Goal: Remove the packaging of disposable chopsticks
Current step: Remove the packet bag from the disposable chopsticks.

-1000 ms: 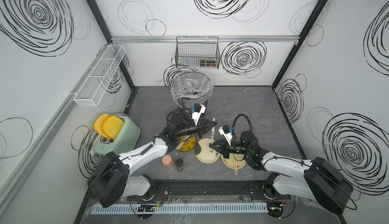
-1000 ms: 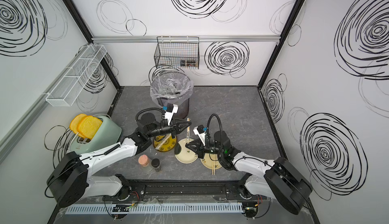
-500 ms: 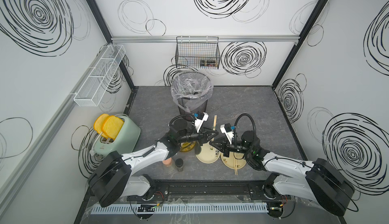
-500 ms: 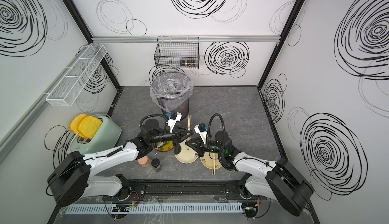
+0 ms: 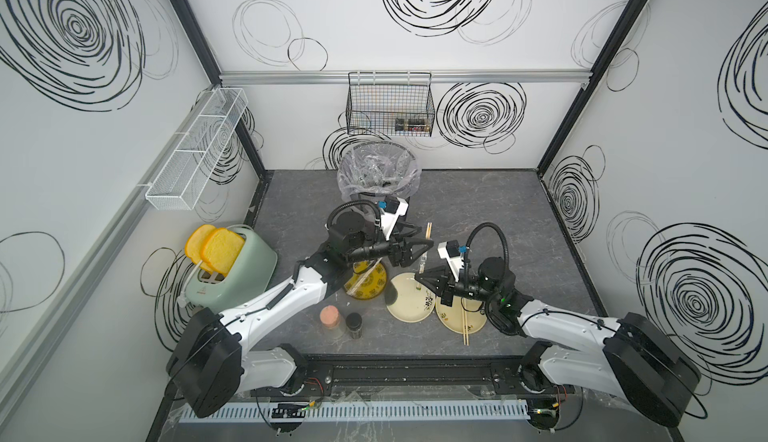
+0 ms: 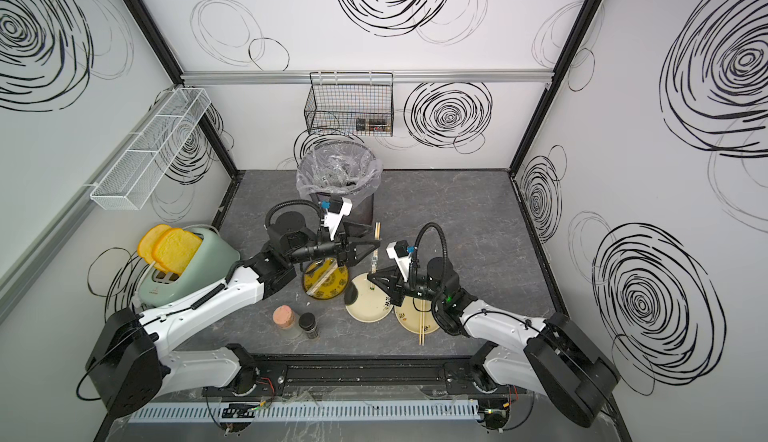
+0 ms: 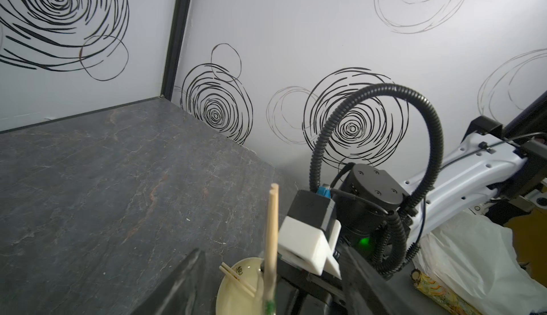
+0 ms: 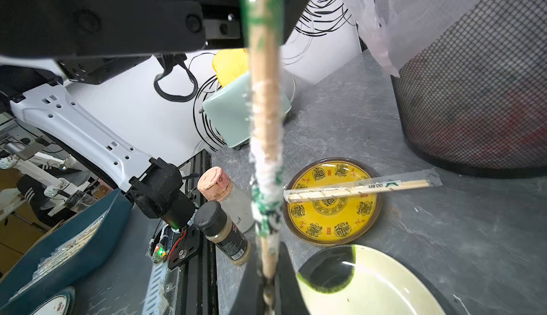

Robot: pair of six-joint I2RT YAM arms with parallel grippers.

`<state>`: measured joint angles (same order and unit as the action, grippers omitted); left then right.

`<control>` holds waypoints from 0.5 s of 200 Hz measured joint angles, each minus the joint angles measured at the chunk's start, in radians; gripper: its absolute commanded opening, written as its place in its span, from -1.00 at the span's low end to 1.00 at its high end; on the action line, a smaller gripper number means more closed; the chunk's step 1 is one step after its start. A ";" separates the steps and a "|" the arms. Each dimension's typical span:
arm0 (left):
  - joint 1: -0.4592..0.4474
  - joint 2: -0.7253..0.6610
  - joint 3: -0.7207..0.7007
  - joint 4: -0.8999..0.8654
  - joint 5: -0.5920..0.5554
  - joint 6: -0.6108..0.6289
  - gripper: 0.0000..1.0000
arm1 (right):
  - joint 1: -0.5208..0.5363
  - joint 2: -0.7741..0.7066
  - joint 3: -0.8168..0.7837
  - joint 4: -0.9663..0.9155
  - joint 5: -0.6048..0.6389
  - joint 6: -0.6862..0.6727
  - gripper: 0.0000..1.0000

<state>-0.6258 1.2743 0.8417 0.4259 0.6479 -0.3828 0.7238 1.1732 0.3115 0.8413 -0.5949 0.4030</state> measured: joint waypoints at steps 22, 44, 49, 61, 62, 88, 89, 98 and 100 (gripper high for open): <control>0.005 0.020 0.014 -0.007 0.002 0.003 0.30 | 0.000 0.000 0.000 0.001 0.000 0.000 -1.00; 0.005 0.043 0.015 -0.008 0.013 0.002 0.03 | 0.000 0.000 0.000 0.002 0.001 0.000 -1.00; 0.005 0.048 0.015 -0.008 0.016 0.001 -0.05 | 0.000 0.000 0.000 0.003 0.001 0.000 -1.00; 0.005 0.057 0.014 -0.007 0.023 -0.003 -0.26 | 0.000 0.000 0.000 0.005 0.000 0.000 -1.00; 0.005 0.057 0.013 -0.007 0.023 -0.005 -0.27 | 0.000 0.000 0.000 0.005 0.000 0.000 -1.00; 0.004 0.058 -0.011 0.015 0.035 -0.008 -0.66 | 0.000 0.000 0.000 0.001 0.003 0.006 -1.00; 0.004 0.058 -0.013 0.018 0.037 -0.009 -0.66 | 0.000 0.000 0.000 0.000 0.003 0.006 -1.00; 0.004 0.058 -0.023 0.029 0.043 -0.013 -0.78 | 0.000 0.000 0.000 -0.005 0.006 0.010 -1.00; 0.003 0.058 -0.026 0.034 0.046 -0.014 -0.79 | 0.000 0.000 0.000 -0.006 0.007 0.010 -1.00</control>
<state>-0.6224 1.3323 0.8162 0.4599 0.6937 -0.3969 0.7235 1.1732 0.3115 0.8349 -0.5880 0.4126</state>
